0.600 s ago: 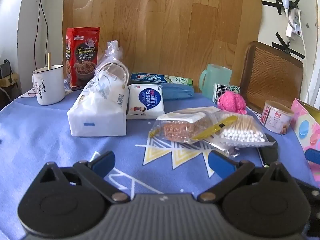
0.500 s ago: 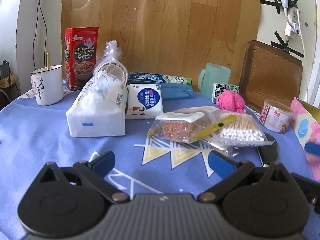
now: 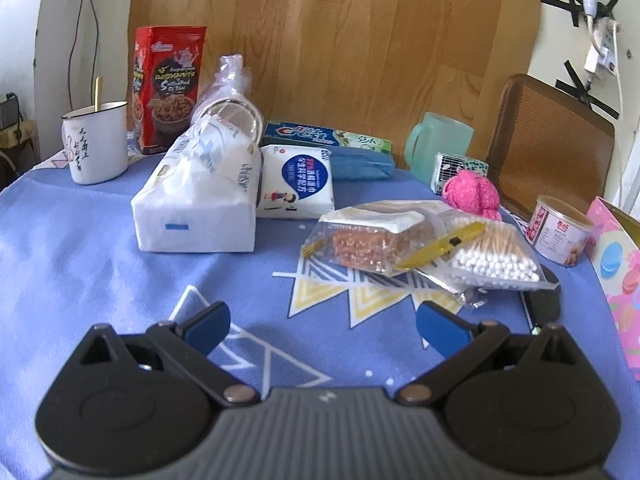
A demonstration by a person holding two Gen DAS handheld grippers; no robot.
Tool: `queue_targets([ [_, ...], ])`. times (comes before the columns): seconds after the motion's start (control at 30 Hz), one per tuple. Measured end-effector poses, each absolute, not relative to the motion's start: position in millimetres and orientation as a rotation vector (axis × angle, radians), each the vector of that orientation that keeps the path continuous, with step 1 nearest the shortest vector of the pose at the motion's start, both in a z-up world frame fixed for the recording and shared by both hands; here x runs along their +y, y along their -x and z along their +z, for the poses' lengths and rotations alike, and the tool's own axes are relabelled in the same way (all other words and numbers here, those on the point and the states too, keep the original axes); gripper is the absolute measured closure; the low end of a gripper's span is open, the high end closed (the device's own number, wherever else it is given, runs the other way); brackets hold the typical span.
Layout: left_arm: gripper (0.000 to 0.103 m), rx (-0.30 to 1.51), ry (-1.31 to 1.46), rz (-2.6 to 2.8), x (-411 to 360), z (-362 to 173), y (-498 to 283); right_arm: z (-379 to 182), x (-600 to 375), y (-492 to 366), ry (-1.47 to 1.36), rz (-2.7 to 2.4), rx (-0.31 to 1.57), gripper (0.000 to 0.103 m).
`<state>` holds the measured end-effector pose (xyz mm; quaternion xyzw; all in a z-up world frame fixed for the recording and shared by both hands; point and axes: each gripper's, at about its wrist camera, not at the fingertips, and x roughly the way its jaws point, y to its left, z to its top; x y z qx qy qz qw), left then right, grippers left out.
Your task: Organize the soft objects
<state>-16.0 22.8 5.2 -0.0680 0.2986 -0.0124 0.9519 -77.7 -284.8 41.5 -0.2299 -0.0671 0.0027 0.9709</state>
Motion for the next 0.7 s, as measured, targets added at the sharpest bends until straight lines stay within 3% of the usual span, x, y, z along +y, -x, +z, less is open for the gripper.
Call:
queue_targets([
  [0.13,0.0,0.607,0.139,-0.01,22.7,5.5,16.7,31.8,-307.6,56.9,0.476,0.032,0.03,0.0],
  [0.7,0.0,0.606,0.079,0.003,12.0,6.9,14.6,53.4,-328.2,2.1,0.279,0.122,0.08,0.0],
])
